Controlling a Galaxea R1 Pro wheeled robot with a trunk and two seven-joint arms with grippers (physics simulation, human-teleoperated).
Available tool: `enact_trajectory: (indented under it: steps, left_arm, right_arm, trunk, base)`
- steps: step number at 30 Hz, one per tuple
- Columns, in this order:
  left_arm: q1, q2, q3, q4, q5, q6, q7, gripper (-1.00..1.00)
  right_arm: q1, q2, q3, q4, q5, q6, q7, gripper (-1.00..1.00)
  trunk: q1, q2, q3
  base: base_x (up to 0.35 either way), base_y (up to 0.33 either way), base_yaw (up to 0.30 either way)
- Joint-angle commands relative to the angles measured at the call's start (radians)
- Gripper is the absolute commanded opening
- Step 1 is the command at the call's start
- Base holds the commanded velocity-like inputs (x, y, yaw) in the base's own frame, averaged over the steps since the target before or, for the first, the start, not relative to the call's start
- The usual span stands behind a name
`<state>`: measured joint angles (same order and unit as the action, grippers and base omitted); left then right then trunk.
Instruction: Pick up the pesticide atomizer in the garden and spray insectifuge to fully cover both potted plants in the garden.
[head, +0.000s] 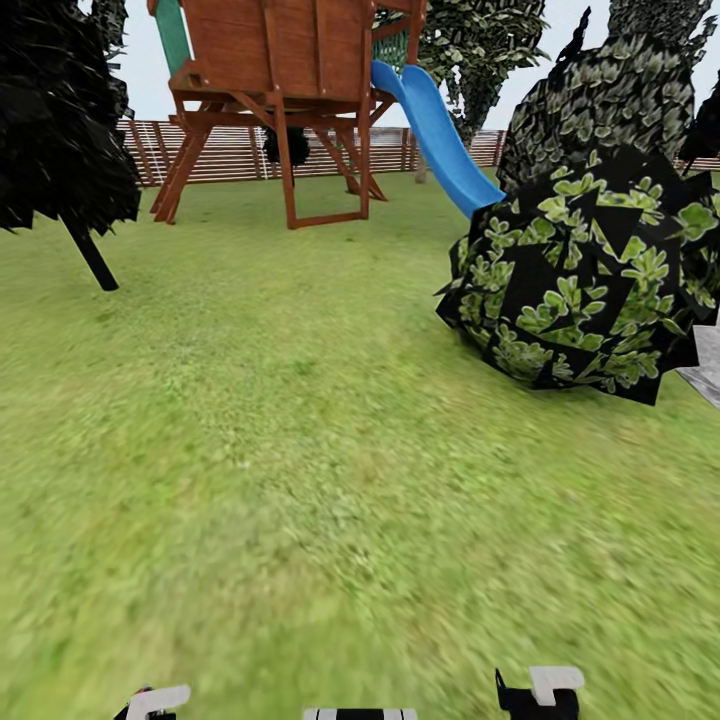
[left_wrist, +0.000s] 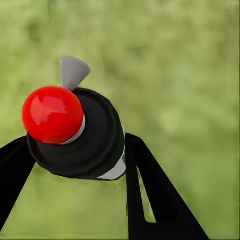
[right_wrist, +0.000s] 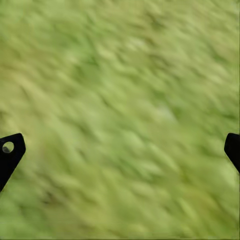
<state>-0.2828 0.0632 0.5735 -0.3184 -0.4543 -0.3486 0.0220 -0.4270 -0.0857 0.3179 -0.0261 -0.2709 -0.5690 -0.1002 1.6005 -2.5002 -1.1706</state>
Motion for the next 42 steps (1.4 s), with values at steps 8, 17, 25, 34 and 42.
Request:
enact_trajectory:
  steps: [8,17,25,34,42]
  left_arm:
    - [-0.001,0.000,0.006,0.002,-0.011,-0.004,0.002,-1.00]
    - [-0.001,0.000,0.006,0.005,-0.011,-0.004,0.002,-1.00]
    - [-0.001,0.000,0.006,0.004,-0.011,-0.004,0.002,-1.00]
    - [-0.001,0.000,0.006,0.002,-0.011,-0.004,0.002,-1.00]
    - [-0.001,0.001,0.006,0.001,-0.011,-0.004,0.002,-1.00]
  right_arm:
    - [-0.001,0.000,0.009,0.000,-0.005,0.000,-0.004,1.00]
    - [0.000,0.001,0.009,0.000,-0.005,0.000,-0.004,1.00]
    - [-0.001,0.001,0.009,0.000,-0.005,0.000,-0.004,1.00]
    - [0.000,0.001,0.009,0.000,-0.005,0.000,-0.004,1.00]
    - [-0.001,0.001,0.009,0.000,-0.005,0.000,-0.004,1.00]
  trunk:
    - [0.000,0.000,-0.001]
    - [0.000,0.000,-0.001]
    - [0.000,0.000,-0.001]
    - [0.000,0.000,-0.001]
    - [0.000,0.000,-0.001]
  base:
    - [0.335,0.000,0.000]
    - [0.335,0.000,0.000]
    - [0.335,0.000,0.000]
    - [0.335,0.000,0.000]
    - [0.335,0.000,0.000]
